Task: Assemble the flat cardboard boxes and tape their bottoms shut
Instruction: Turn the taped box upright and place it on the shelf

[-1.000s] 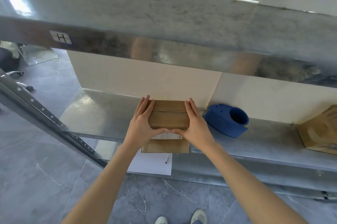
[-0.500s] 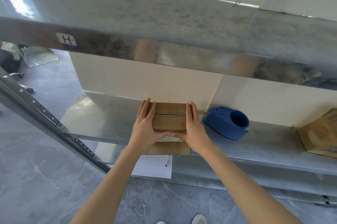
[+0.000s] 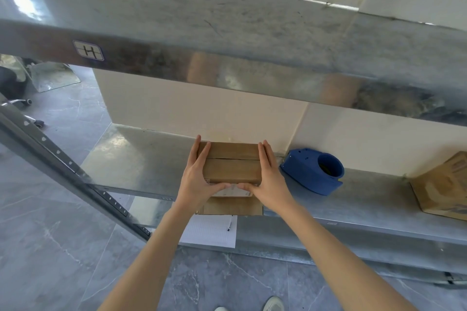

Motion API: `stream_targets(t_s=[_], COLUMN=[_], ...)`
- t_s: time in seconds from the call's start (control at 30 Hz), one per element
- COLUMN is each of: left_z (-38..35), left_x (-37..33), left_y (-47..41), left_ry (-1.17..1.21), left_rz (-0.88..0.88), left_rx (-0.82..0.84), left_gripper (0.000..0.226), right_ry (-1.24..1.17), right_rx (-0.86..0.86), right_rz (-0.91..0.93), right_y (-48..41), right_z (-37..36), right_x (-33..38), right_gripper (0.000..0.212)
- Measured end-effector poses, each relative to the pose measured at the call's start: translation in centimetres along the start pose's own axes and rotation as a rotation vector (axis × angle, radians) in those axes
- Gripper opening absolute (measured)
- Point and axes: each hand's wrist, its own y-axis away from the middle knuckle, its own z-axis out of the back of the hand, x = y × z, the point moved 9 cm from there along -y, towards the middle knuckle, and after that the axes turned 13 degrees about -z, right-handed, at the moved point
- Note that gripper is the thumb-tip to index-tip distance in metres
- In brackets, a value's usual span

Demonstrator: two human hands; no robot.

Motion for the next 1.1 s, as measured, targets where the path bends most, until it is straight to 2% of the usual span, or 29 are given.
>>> stream_targets(t_s=[0.17,0.3,0.47,0.6,0.73,0.8,0.93,1.1], left_z=[0.3,1.0,1.3,1.2,0.9,0.8,0.7,0.1], left_x=[-0.1,-0.3,0.5,1.1,2.3,3.0,3.6,3.6], left_y=[-0.1,0.3,1.6,2.5,4.1,5.1,6.4,7.1], left_ry=[0.039,0.056,0.167,0.215,0.291,0.300,0.221,0.250], left_rz=[-0.020,-0.036,0.095,0.164,0.239,0.296,0.356,0.417], left_rx=[0.043,-0.005,-0.097,-0.062,-0.047,-0.058,-0.075,-0.077], left_gripper=[0.112,0.110,0.112,0.112,0.101,0.095,0.076,0.053], right_ry=[-0.142,-0.265,-0.385,-0.360,-0.348,-0.354,-0.272,-0.243], right_rx=[-0.021,0.001,0.052,0.096,0.104,0.103,0.056,0.031], right_rz=[0.012,-0.001,-0.059,-0.052,-0.076,-0.110,-0.166,-0.222], right_y=[0.5,0.8,1.2,1.4,1.7,2.0,2.7,3.4], right_z=[0.7,1.0,0.4,0.1,0.0,-0.3,-1.0,-1.7], right_x=[0.0,-1.1,-1.8,-2.3,-2.9,-3.7,-5.6,-6.8], right_gripper=[0.119,0.113,0.120,0.114,0.111,0.105,0.079,0.053])
